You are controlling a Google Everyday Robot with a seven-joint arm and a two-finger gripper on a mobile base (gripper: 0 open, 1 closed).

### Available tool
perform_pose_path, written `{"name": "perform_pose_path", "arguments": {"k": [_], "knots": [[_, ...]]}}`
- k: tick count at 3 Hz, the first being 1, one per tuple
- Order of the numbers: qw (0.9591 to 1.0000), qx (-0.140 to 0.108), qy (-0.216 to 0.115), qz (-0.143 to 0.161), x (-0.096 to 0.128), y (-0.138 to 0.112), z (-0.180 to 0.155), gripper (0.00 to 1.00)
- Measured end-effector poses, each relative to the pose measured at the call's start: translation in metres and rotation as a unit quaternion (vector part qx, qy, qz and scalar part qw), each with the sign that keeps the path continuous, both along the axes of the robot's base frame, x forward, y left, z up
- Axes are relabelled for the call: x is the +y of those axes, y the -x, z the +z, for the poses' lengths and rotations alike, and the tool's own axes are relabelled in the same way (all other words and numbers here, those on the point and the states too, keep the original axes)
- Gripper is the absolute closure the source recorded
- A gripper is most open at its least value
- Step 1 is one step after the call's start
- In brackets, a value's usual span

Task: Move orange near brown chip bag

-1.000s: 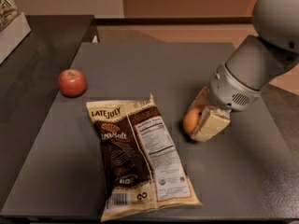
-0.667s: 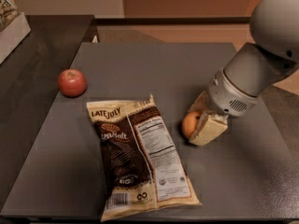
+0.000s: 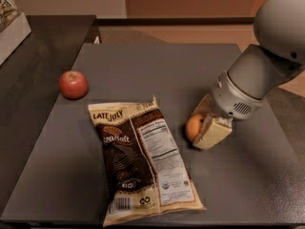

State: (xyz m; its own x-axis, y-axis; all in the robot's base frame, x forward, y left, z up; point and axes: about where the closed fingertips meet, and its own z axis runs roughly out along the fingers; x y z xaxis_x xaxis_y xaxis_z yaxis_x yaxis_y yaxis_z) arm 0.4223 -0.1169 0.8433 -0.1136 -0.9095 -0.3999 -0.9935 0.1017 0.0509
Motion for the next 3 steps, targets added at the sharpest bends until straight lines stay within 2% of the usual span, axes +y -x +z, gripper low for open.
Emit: {"name": "perform_pose_path", "arguments": {"k": [1,2,3], "knots": [[1.0,-0.001,0.0,0.001,0.001,0.0003,0.0001,0.13],[1.0,-0.001,0.001,0.002,0.0018,0.0006,0.0002,0.0],[1.0,-0.001,0.001,0.002,0.0019,0.0006,0.0002,0.0]]}}
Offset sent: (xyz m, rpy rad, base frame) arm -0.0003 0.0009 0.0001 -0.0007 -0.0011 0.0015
